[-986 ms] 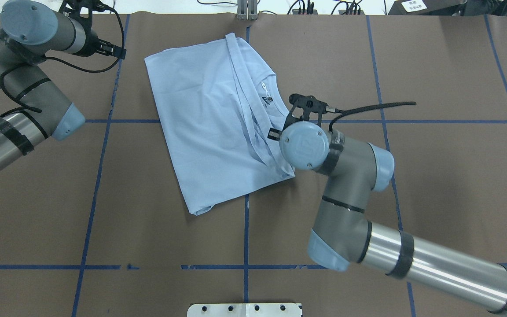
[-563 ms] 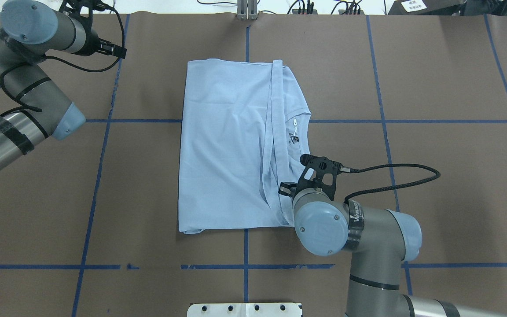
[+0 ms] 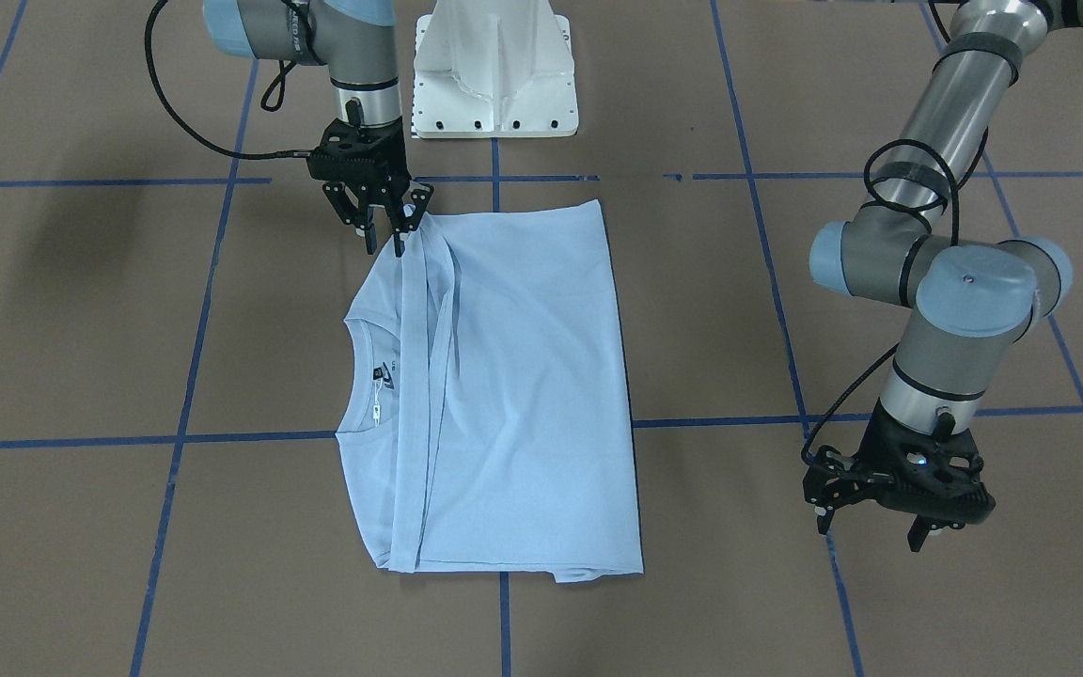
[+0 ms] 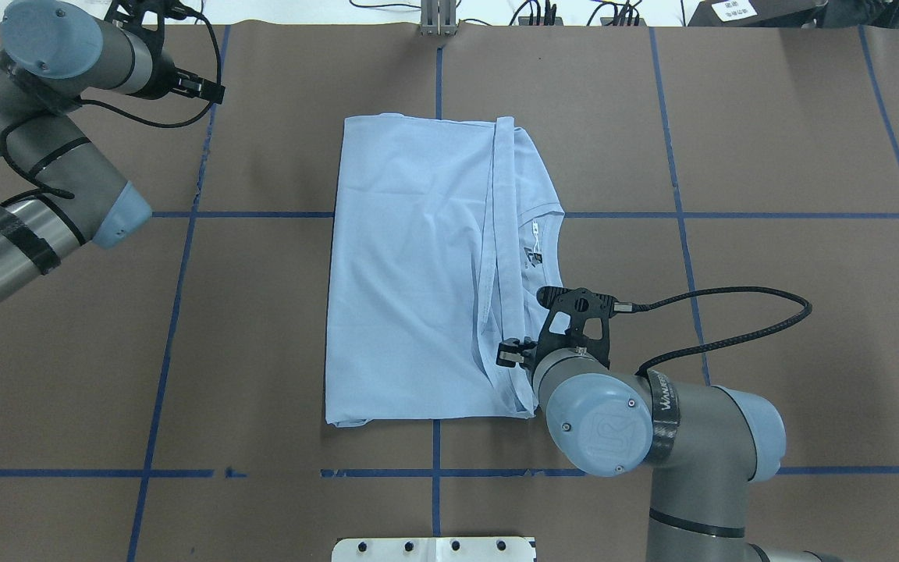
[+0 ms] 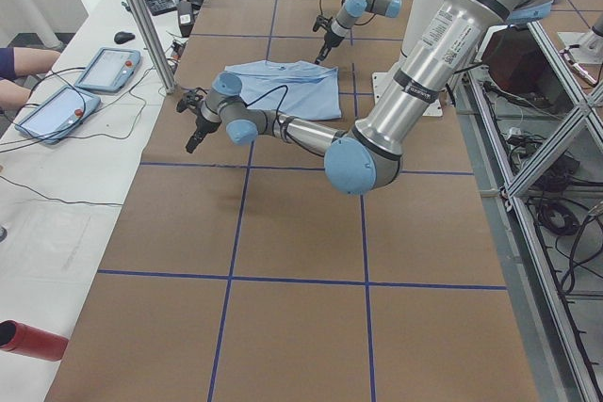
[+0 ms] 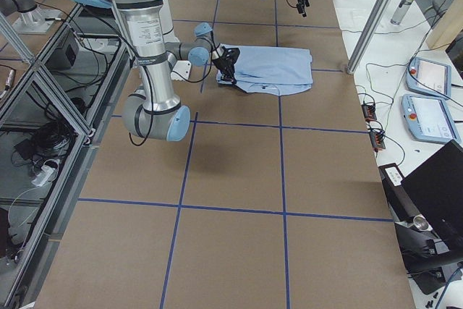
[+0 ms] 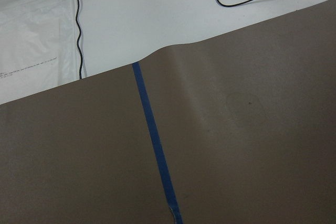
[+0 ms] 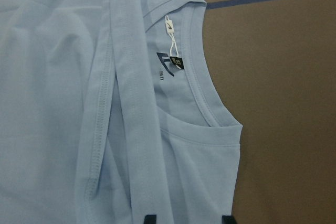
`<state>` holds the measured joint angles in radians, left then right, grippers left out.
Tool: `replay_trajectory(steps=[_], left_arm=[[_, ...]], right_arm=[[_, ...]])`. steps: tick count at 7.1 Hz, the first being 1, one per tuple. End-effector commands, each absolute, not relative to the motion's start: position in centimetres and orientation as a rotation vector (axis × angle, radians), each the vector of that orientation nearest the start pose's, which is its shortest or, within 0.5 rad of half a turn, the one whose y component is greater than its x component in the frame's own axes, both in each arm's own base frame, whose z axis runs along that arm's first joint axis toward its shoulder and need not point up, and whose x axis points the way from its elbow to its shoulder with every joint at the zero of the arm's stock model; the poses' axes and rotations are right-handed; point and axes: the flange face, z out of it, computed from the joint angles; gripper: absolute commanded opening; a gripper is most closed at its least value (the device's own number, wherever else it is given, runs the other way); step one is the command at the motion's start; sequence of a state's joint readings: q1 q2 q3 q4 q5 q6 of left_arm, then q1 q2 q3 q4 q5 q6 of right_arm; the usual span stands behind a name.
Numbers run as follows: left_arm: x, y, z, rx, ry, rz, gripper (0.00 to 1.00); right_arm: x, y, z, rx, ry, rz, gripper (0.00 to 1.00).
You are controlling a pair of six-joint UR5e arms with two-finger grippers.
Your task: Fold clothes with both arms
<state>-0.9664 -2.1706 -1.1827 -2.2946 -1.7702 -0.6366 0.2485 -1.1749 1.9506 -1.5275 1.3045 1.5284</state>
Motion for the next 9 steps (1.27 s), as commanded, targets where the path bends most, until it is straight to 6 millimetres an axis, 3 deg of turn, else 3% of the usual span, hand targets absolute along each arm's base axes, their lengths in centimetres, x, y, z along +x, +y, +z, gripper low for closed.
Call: replay_trajectory(steps=[1, 2, 3, 4, 9], left_arm=[[33.9, -69.1, 40.9, 0.650, 0.691, 0.063, 1.00], [33.9, -69.1, 40.9, 0.650, 0.691, 0.063, 1.00], [33.8, -69.1, 41.0, 0.649, 0.692, 0.059, 1.00], [33.9, -69.0, 41.0, 0.647, 0.694, 0.055, 1.00], [34.0, -69.0, 40.9, 0.645, 0.698, 0.051, 1.00]], right_arm=[[-53.5, -30.4, 25.0, 0.385, -0.785, 0.201, 1.00], [-56.0, -30.8, 24.9, 0.383, -0.765, 0.193, 0.88], [-57.8, -31.2, 24.1, 0.391, -0.758, 0.174, 0.67], [-58.5, -31.2, 23.6, 0.407, -0.749, 0.131, 0.62], [-59.5, -31.4, 25.2, 0.419, -0.703, 0.086, 0.40]])
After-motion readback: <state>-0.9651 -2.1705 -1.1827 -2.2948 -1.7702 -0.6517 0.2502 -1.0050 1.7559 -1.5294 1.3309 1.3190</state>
